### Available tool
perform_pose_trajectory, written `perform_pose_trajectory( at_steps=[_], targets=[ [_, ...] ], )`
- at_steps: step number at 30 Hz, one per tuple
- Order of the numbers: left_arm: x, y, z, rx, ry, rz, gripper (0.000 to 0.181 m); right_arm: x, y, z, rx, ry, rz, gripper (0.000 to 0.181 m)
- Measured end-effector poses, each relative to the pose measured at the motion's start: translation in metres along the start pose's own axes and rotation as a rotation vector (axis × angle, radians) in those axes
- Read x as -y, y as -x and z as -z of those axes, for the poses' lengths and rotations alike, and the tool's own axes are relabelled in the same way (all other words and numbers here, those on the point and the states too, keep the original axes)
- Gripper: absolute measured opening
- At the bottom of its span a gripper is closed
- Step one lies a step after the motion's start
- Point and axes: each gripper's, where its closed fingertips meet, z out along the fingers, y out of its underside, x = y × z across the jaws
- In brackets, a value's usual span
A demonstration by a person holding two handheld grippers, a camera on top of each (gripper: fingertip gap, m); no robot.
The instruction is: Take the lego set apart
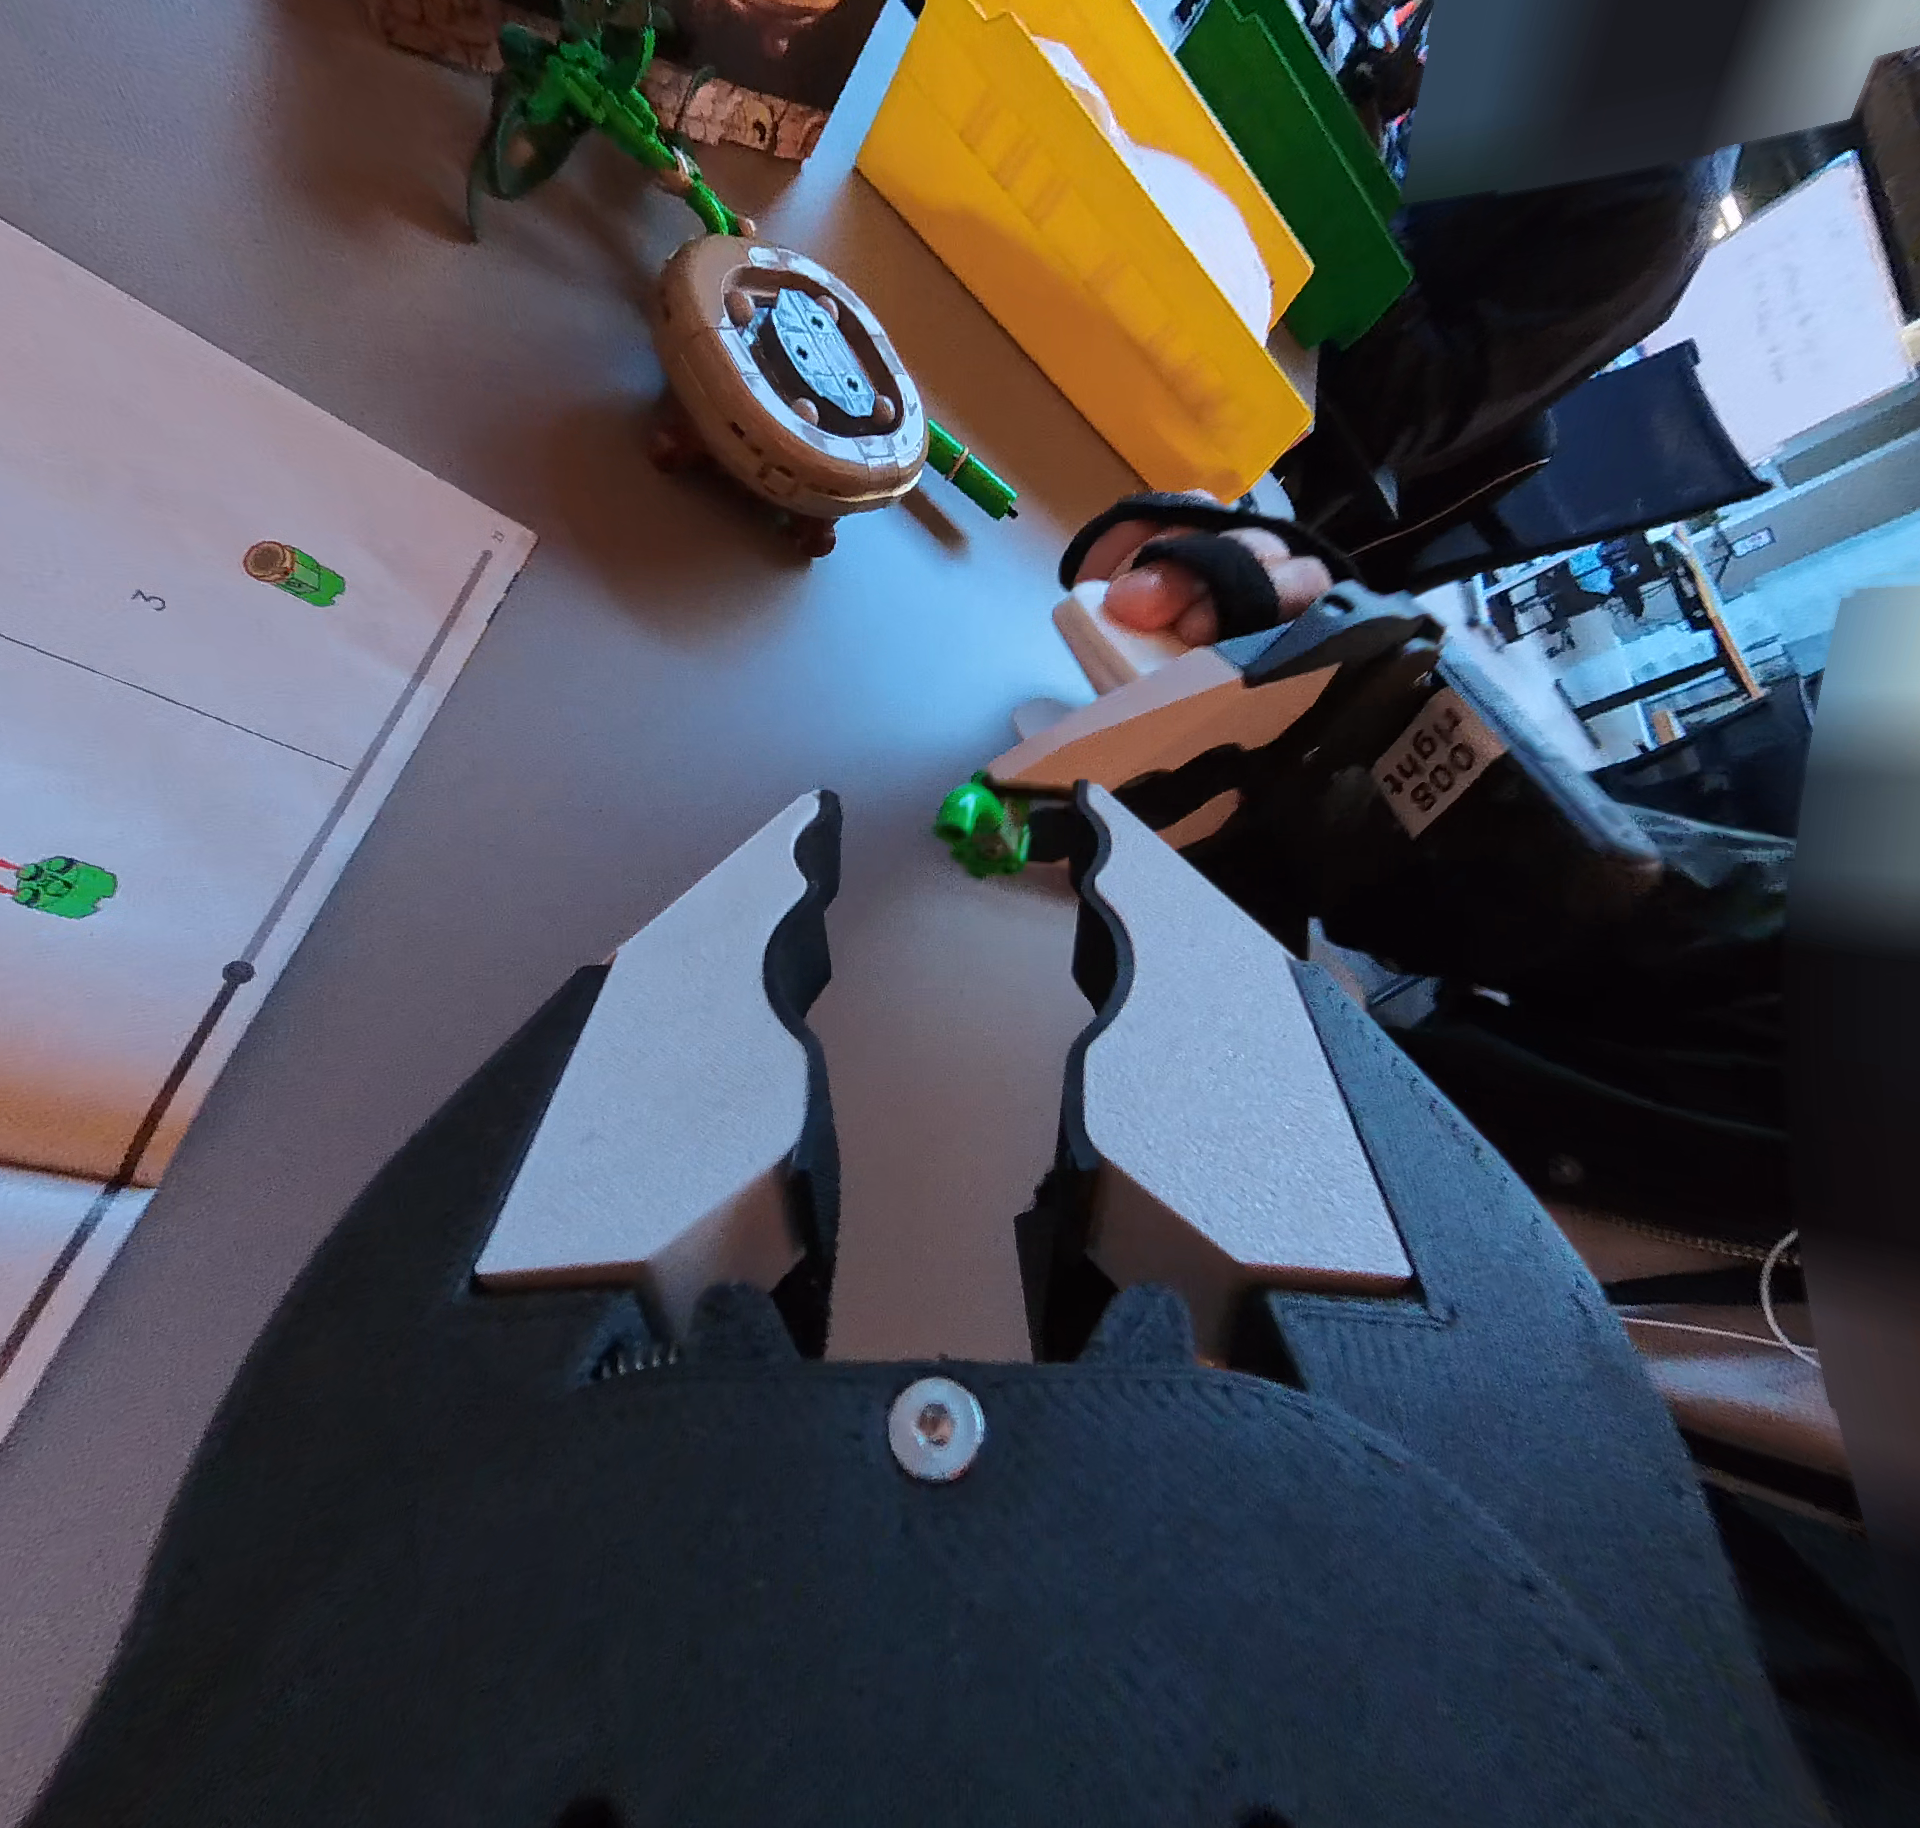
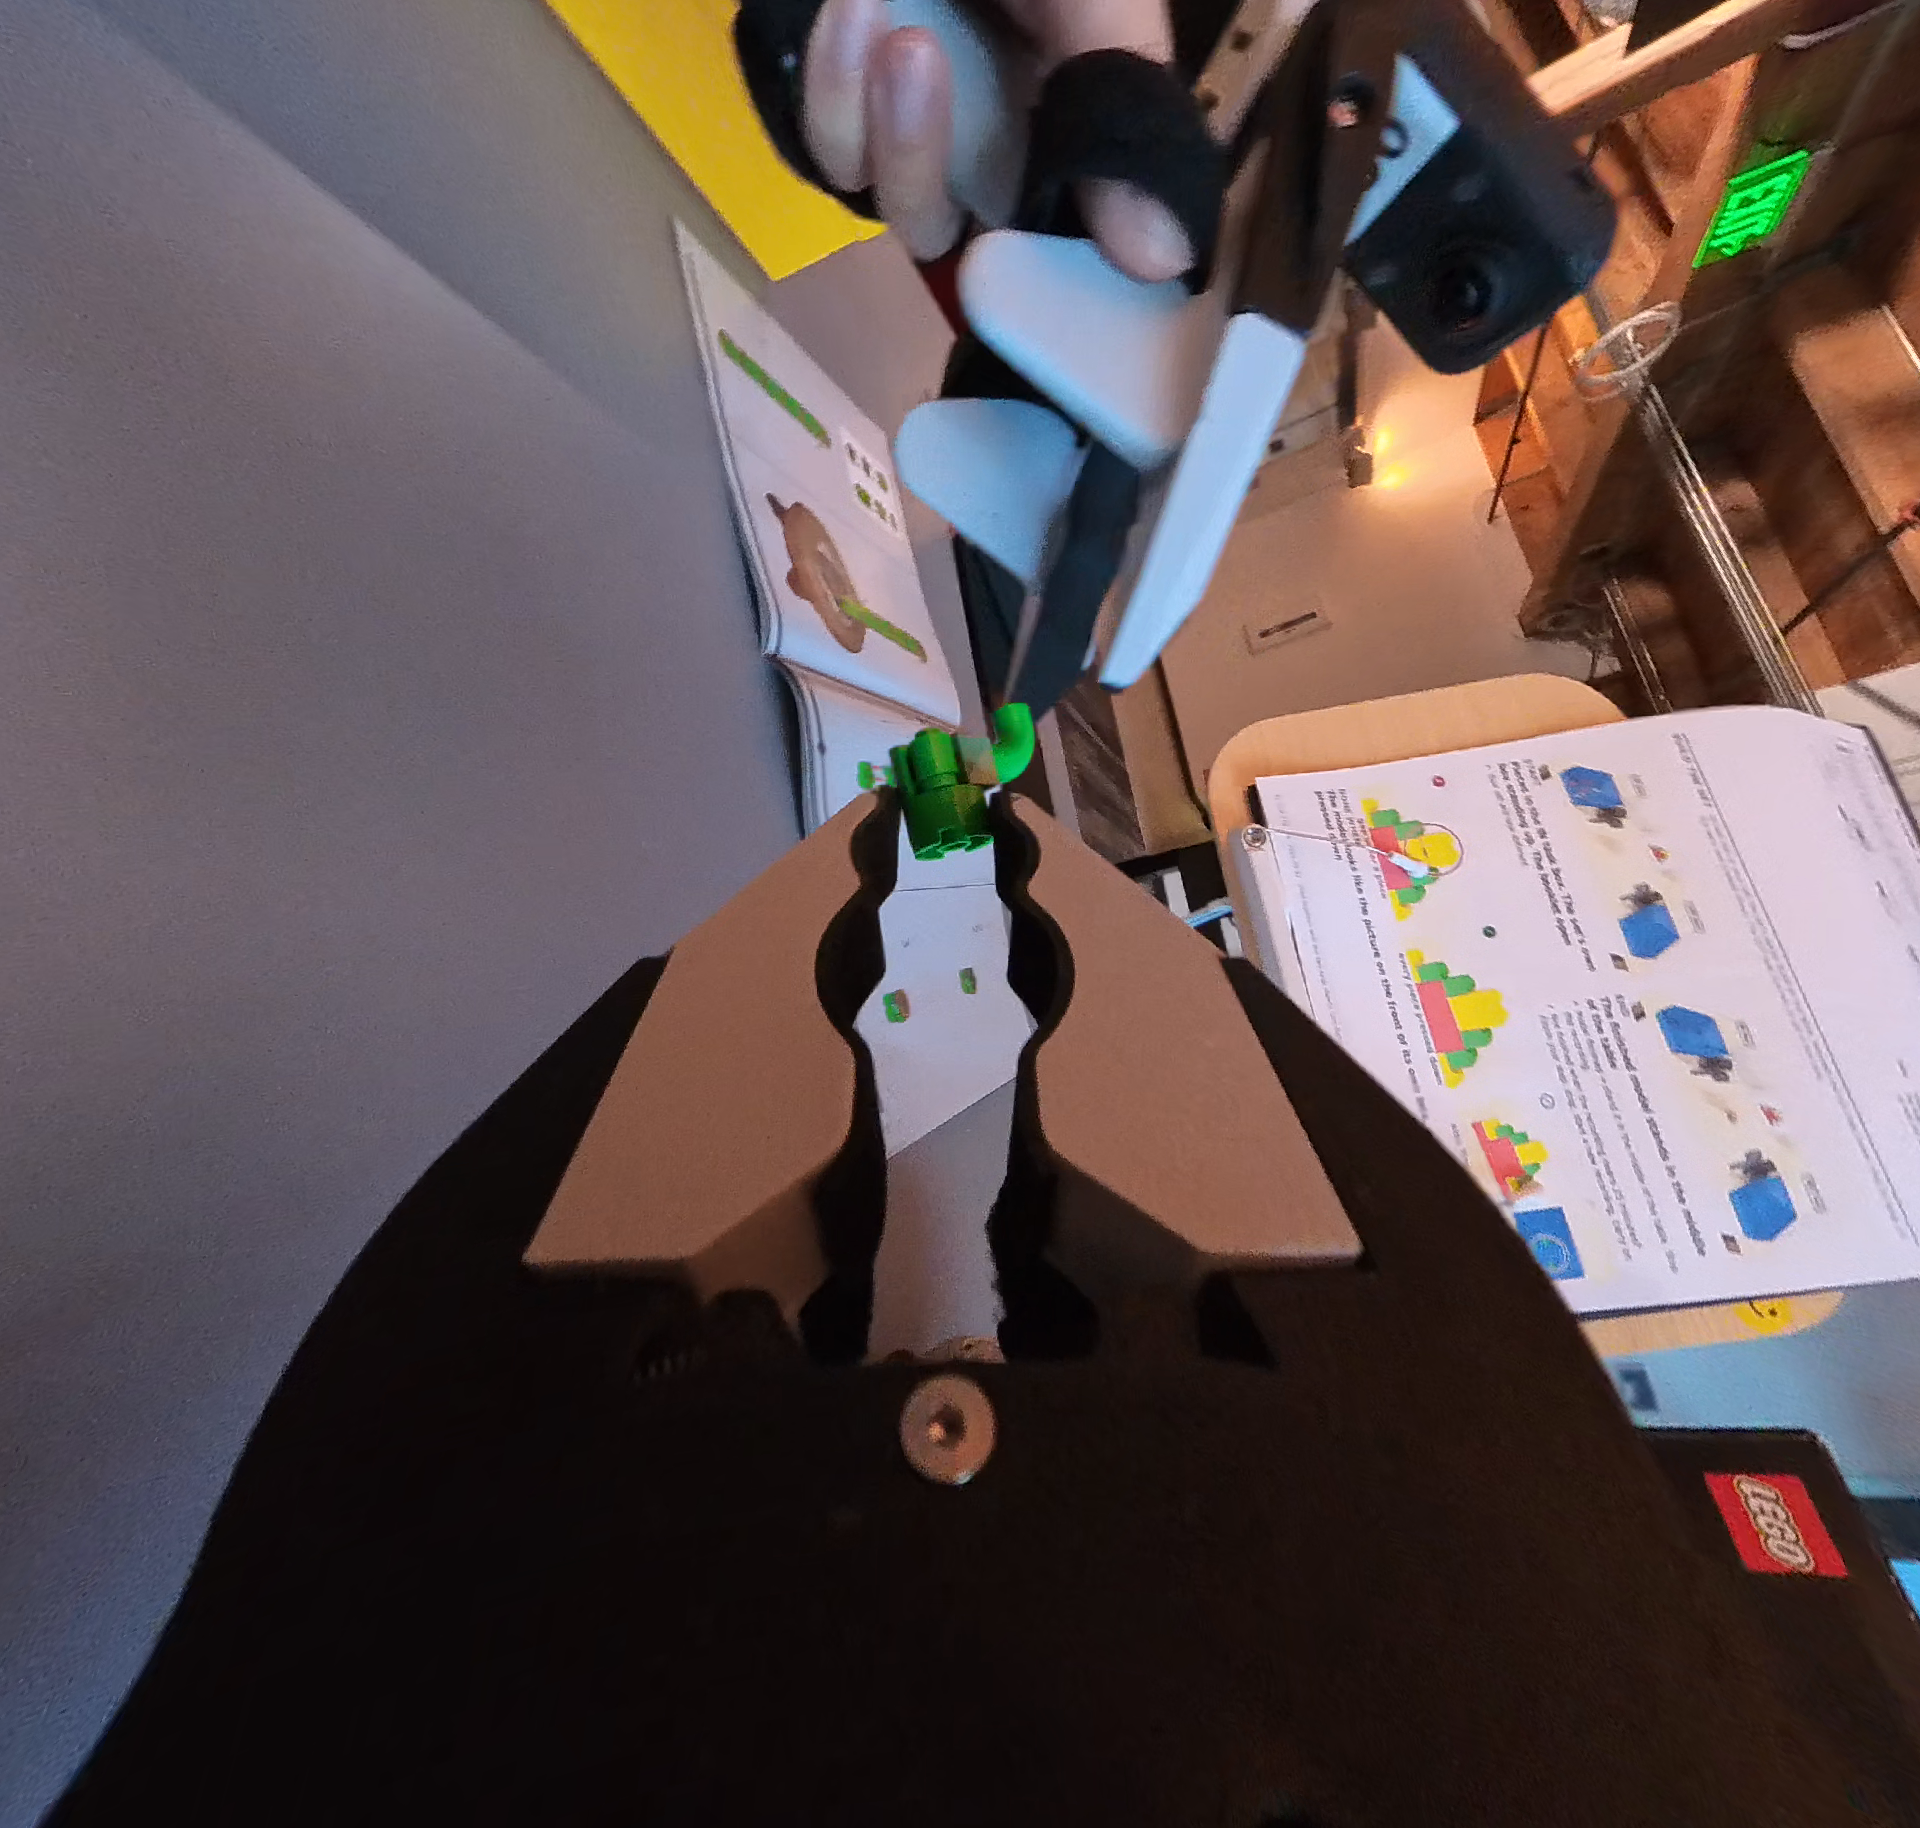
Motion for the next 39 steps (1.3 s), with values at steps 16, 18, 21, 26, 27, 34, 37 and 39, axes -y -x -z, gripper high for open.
perform_pose_trajectory(
  at_steps=[16,18,21,26,27,34,37,39],
  targets=[
    [0.002,-0.016,-0.008,-0.017,0.005,-0.116,0.007,0.006,-0.013,0.004,-0.039,-0.084,-0.117,0.016],
    [0.002,-0.018,-0.008,-0.015,0.004,-0.120,0.007,0.007,-0.014,0.005,-0.037,-0.090,-0.134,0.017],
    [0.001,-0.018,-0.009,-0.004,0.014,-0.113,0.007,0.007,-0.013,0.003,-0.020,-0.100,-0.189,0.021],
    [-0.004,-0.019,-0.015,0.029,0.049,-0.142,0.007,0.008,-0.005,0.003,0.051,-0.112,-0.241,0.016],
    [-0.005,-0.018,-0.015,0.041,0.059,-0.149,0.007,0.008,-0.003,0.002,0.061,-0.107,-0.242,0.016],
    [0.003,-0.017,-0.007,0.034,0.019,-0.122,0.030,0.010,-0.014,0.006,-0.001,-0.082,-0.183,0.016],
    [0.009,-0.021,0.001,-0.022,-0.022,-0.106,0.032,0.012,-0.019,0.009,-0.077,-0.060,-0.042,0.016],
    [0.007,-0.026,0.003,-0.069,-0.012,-0.100,0.029,0.015,-0.018,0.009,-0.092,-0.056,0.015,0.016]
  ],
)
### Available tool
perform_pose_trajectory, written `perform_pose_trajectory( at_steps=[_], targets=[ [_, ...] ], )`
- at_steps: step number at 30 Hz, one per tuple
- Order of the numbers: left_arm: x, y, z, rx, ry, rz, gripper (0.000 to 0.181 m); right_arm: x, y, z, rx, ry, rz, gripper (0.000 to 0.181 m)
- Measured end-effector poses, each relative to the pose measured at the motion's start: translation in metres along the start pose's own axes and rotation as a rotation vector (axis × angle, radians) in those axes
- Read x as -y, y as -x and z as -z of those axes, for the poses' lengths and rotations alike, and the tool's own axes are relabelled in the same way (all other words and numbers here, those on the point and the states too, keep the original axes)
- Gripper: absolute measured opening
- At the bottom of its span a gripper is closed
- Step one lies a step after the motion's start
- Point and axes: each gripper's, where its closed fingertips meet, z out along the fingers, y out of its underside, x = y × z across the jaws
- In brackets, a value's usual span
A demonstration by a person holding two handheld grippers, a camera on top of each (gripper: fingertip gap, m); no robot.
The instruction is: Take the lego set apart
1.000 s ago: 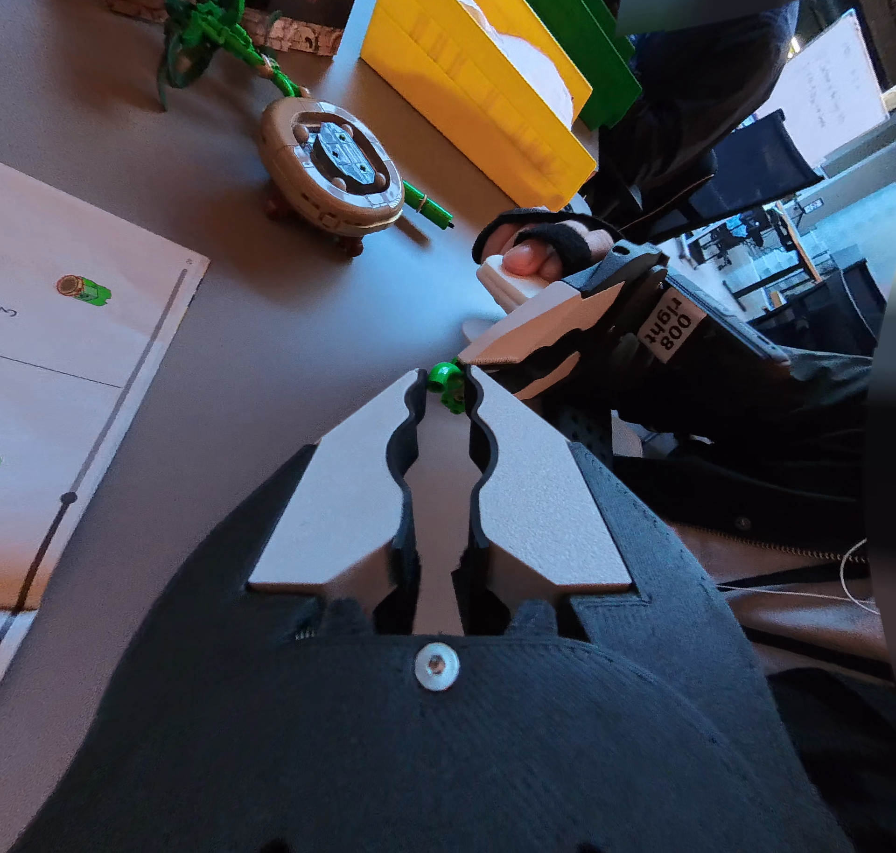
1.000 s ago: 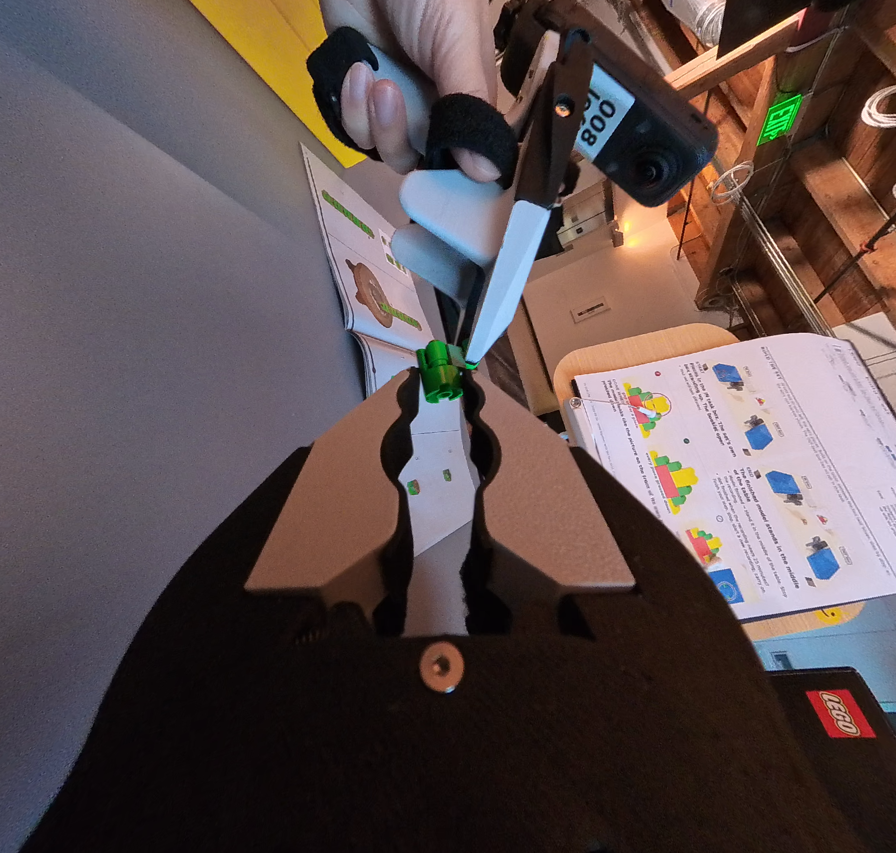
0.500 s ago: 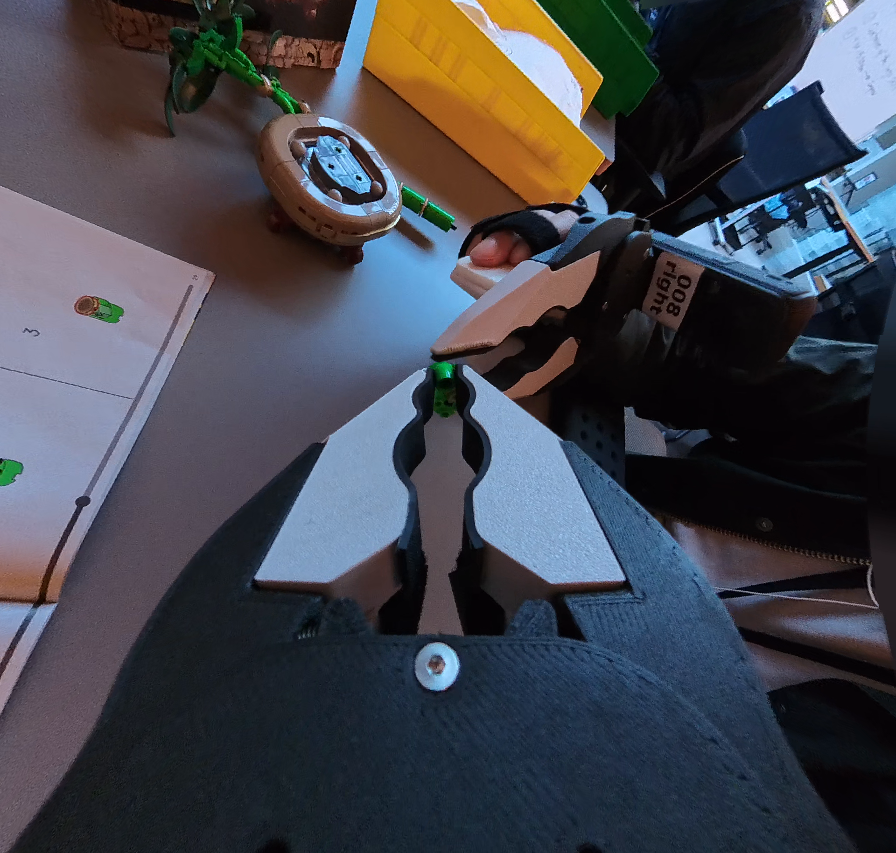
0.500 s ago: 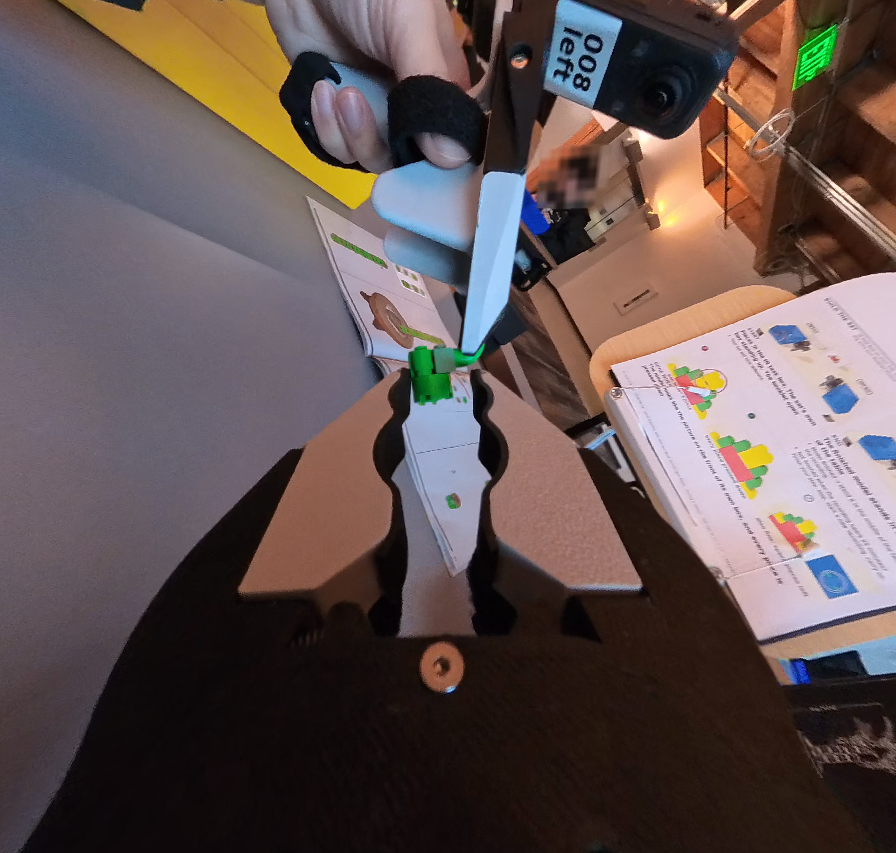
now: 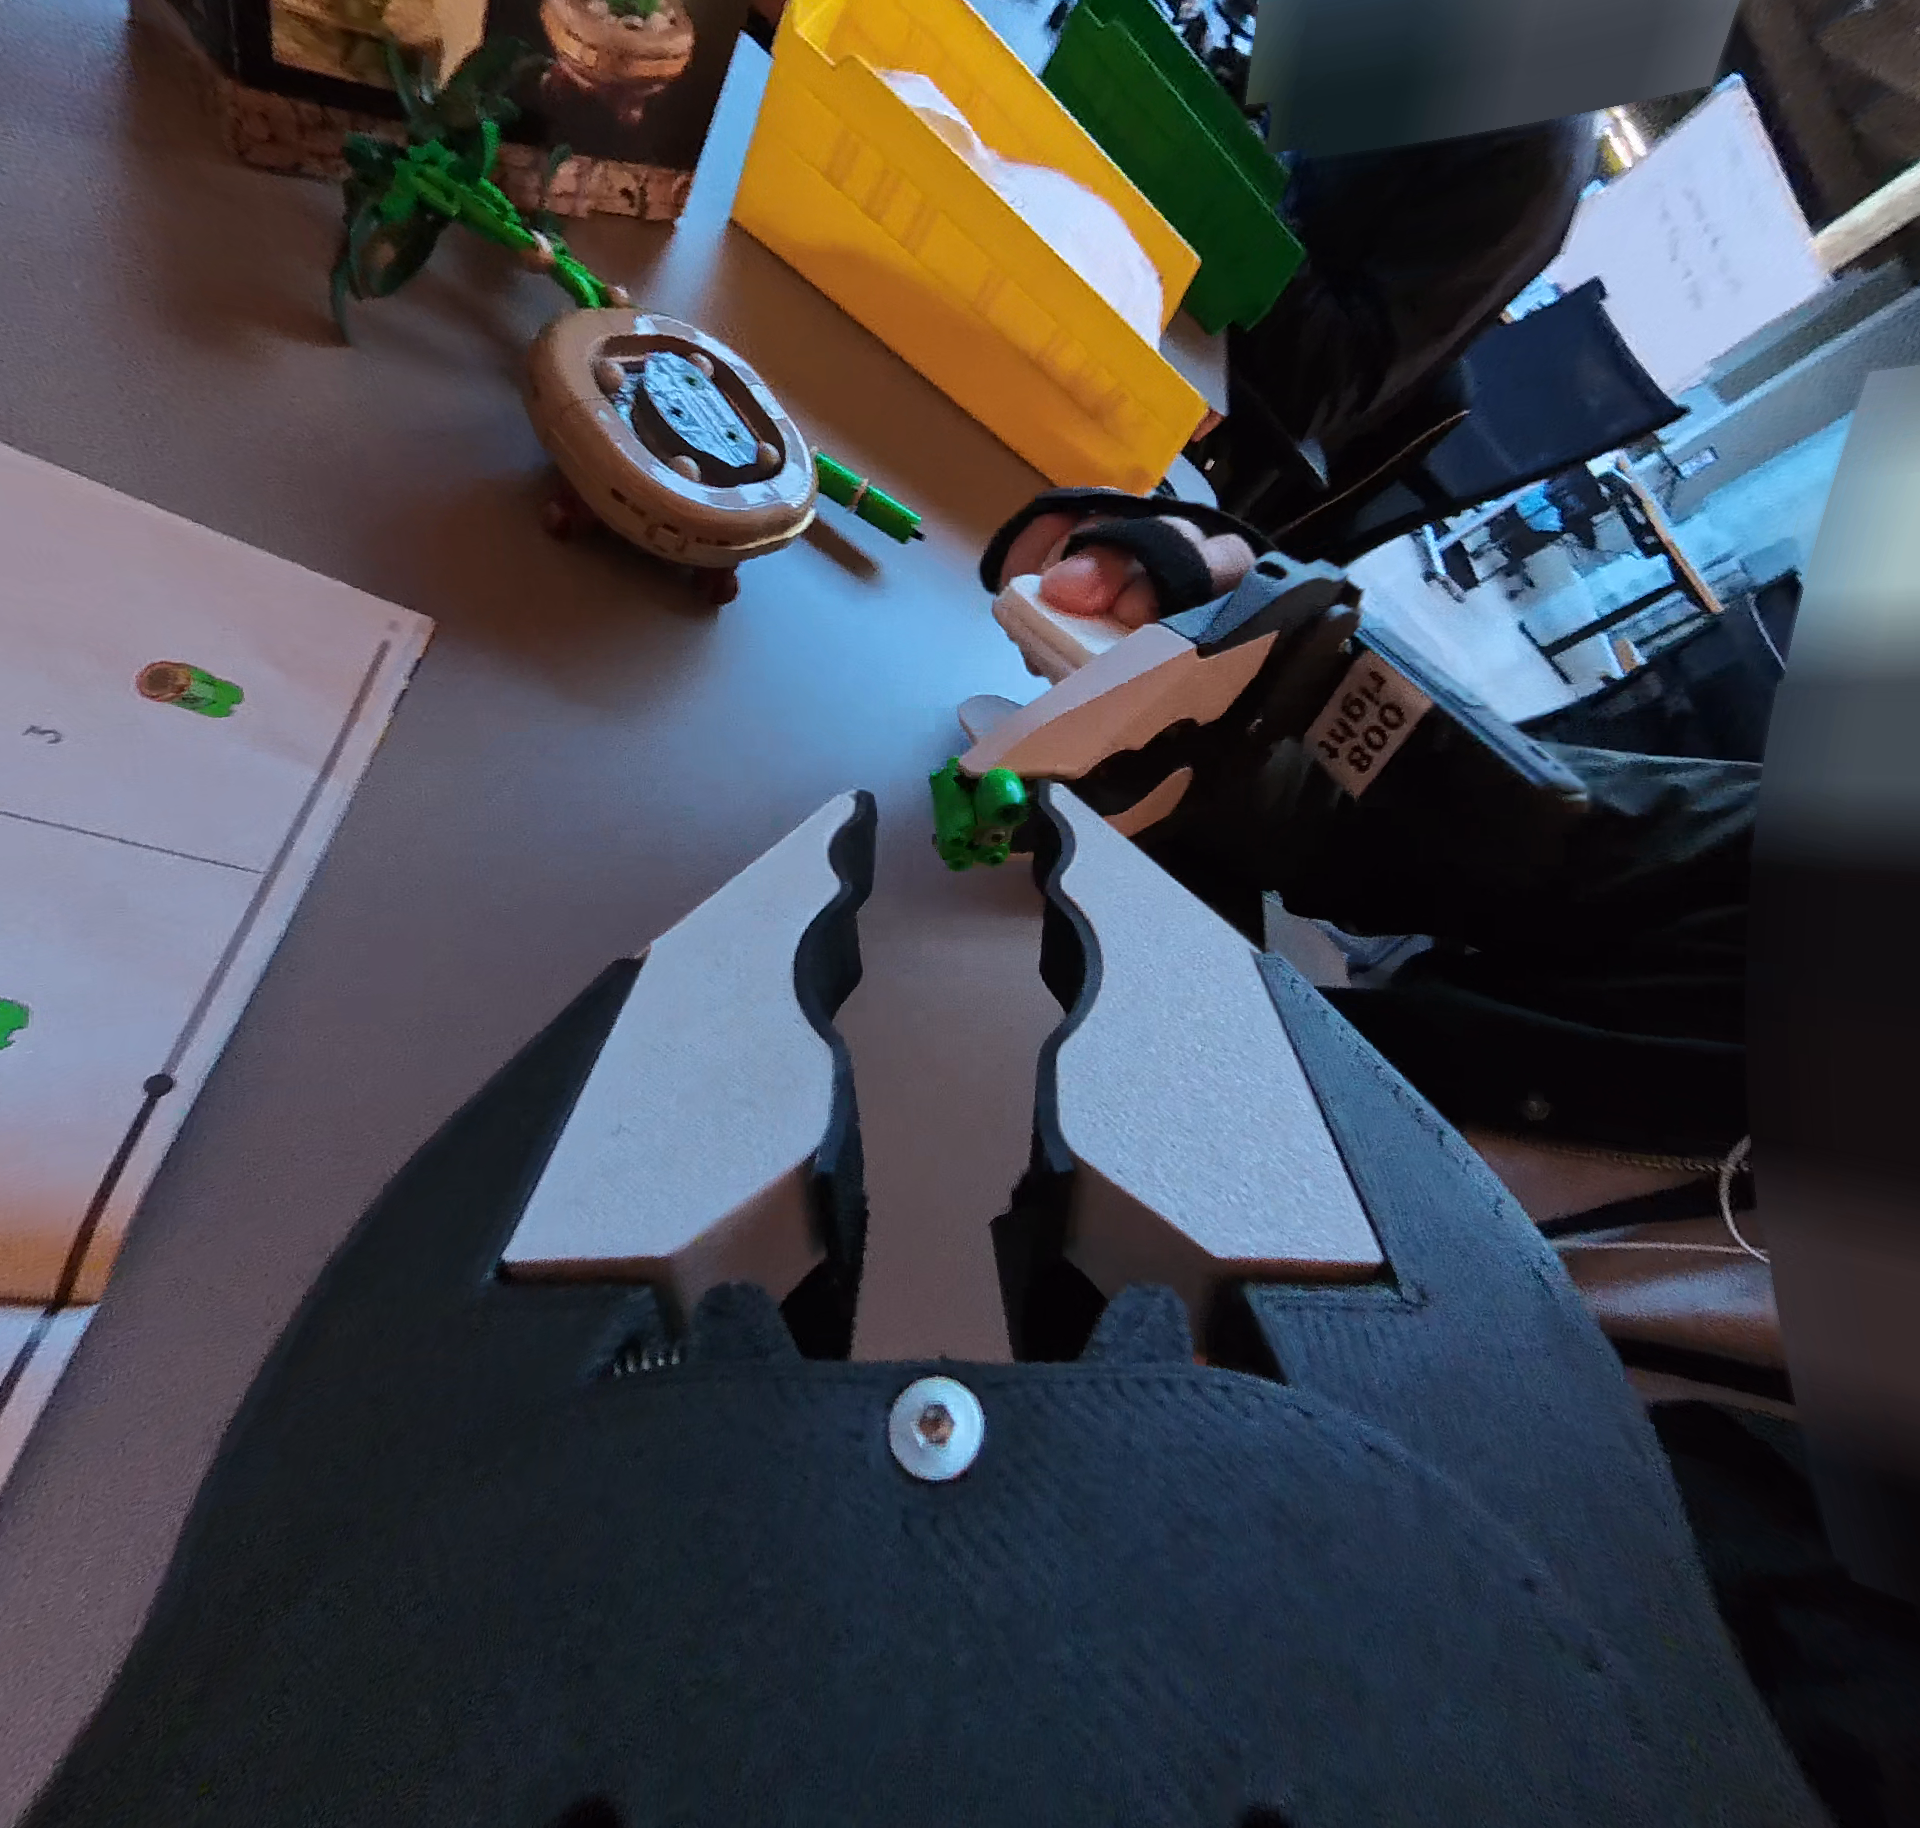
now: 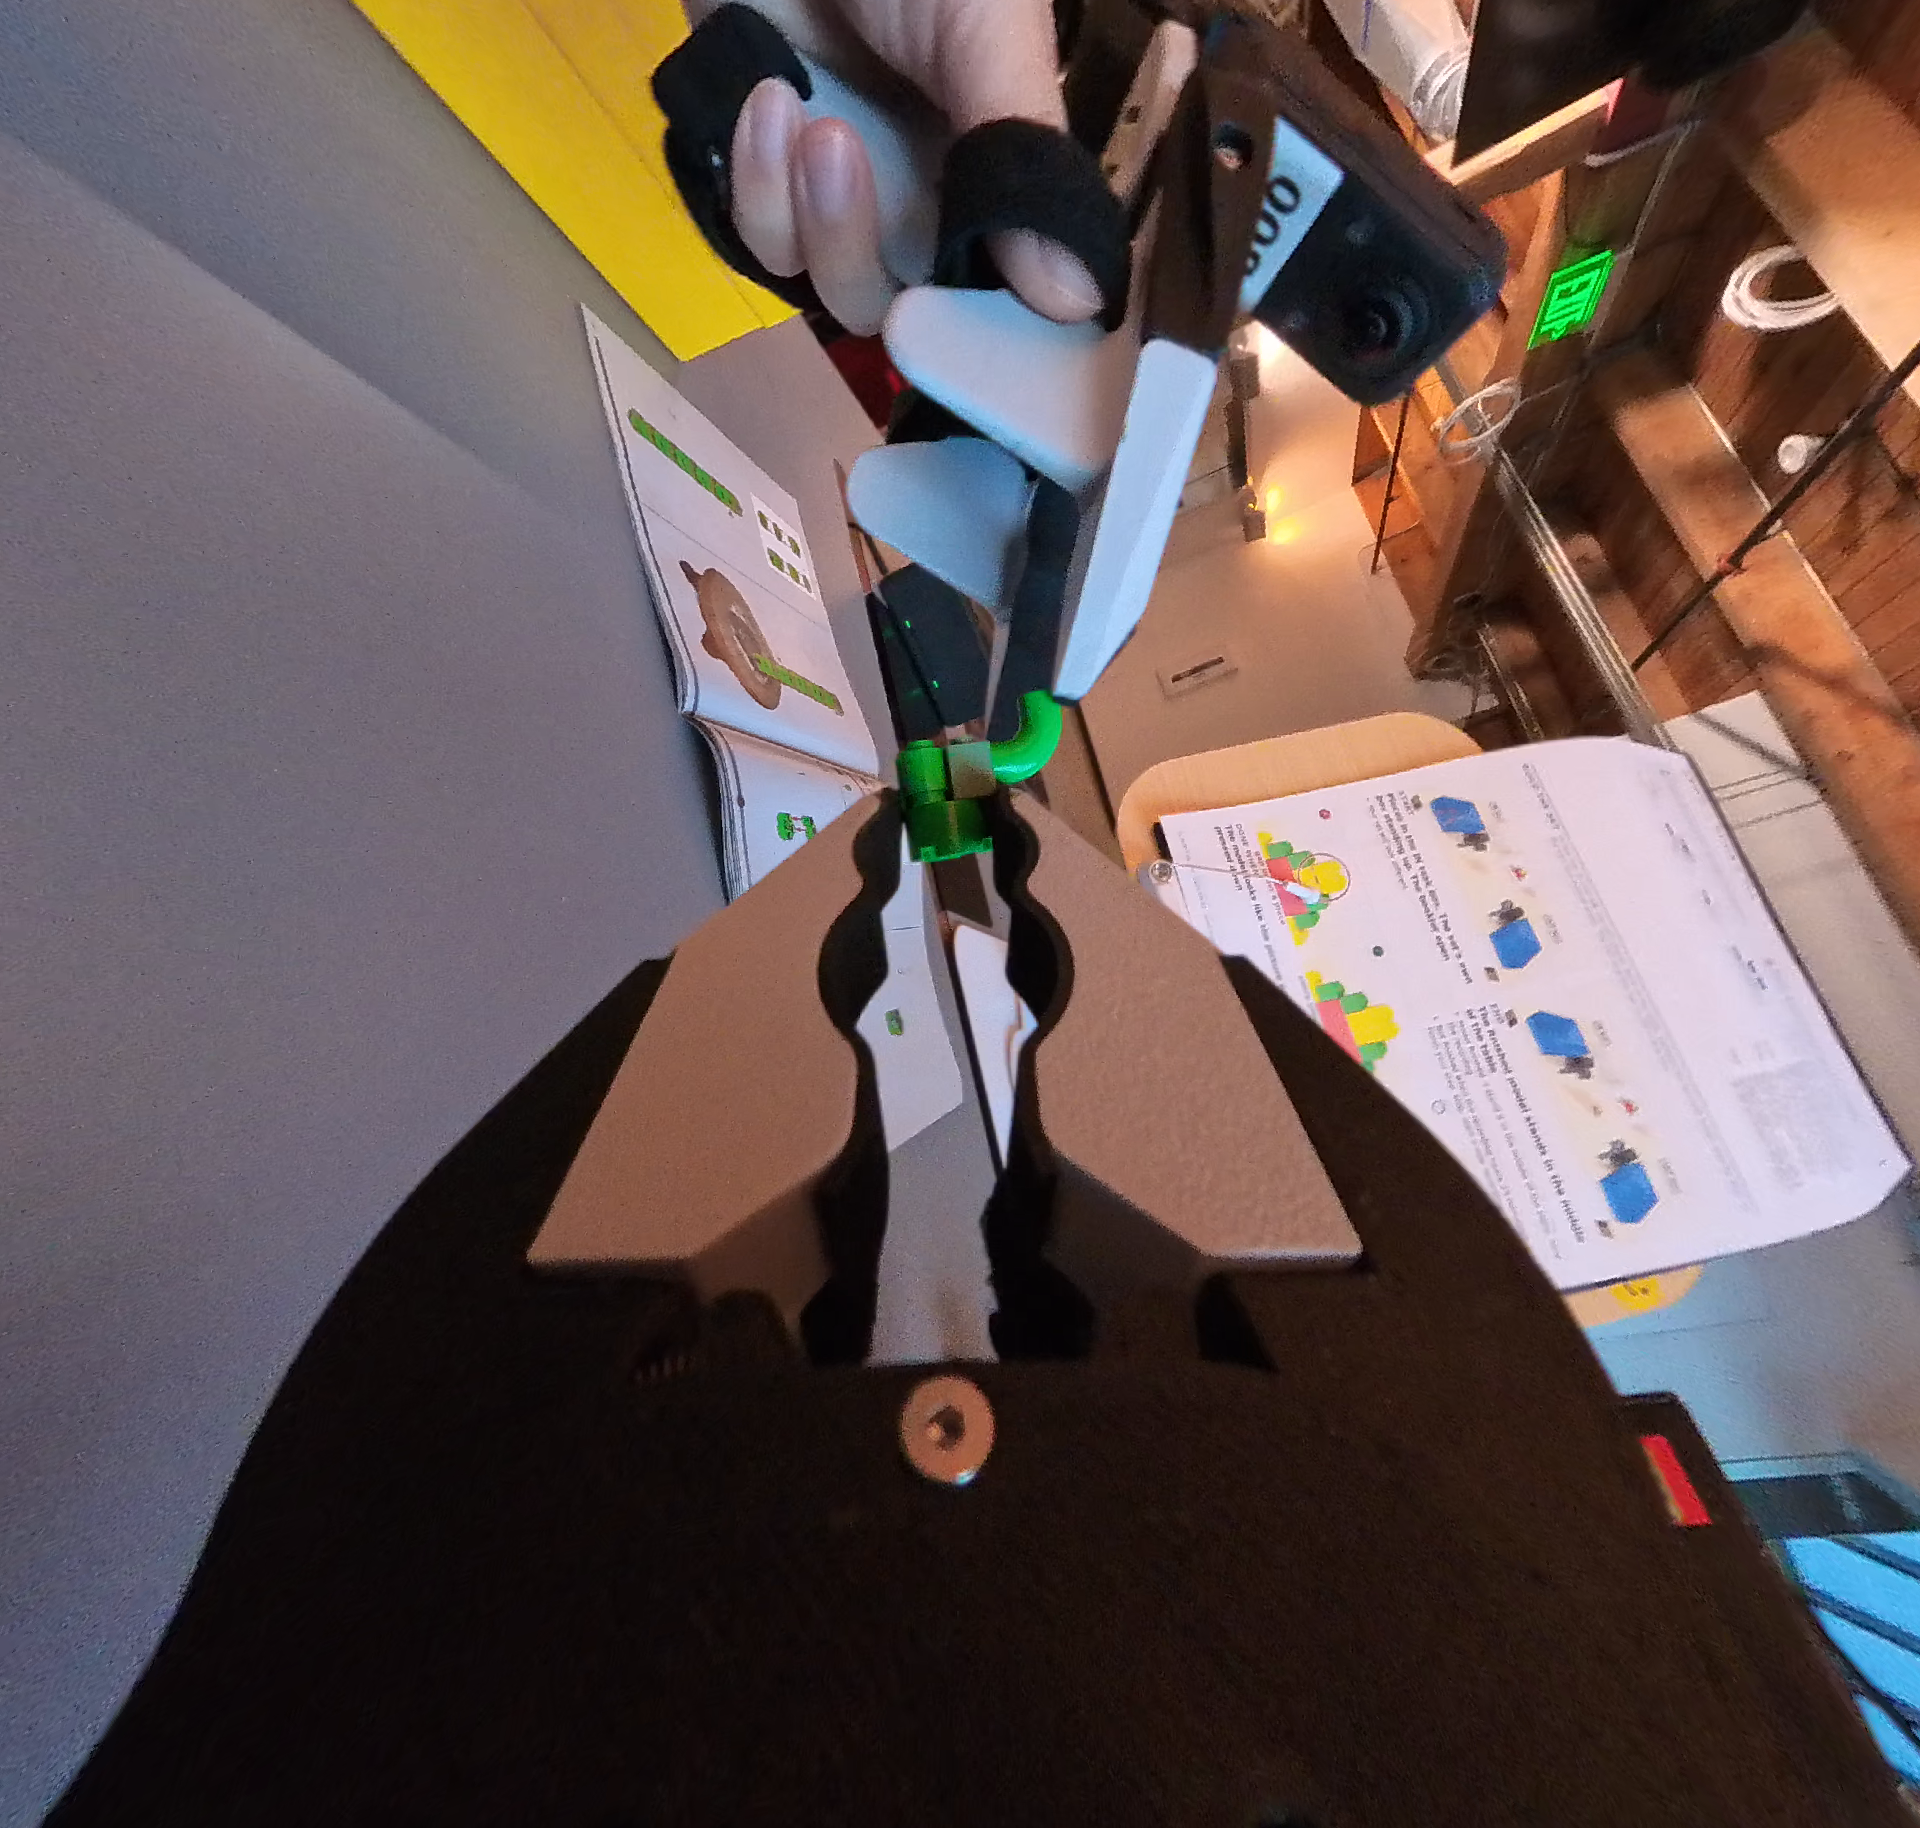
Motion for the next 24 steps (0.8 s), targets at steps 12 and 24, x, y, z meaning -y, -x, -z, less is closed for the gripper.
perform_pose_trajectory(
  at_steps=[12,24],
  targets=[
    [-0.011,-0.005,-0.011,-0.031,0.062,0.000,0.028,0.004,0.014,-0.001,0.092,-0.038,-0.048,0.016],
    [-0.029,0.008,-0.019,0.039,0.173,-0.009,0.007,-0.004,0.025,-0.005,0.183,-0.033,-0.182,0.017]
  ],
)
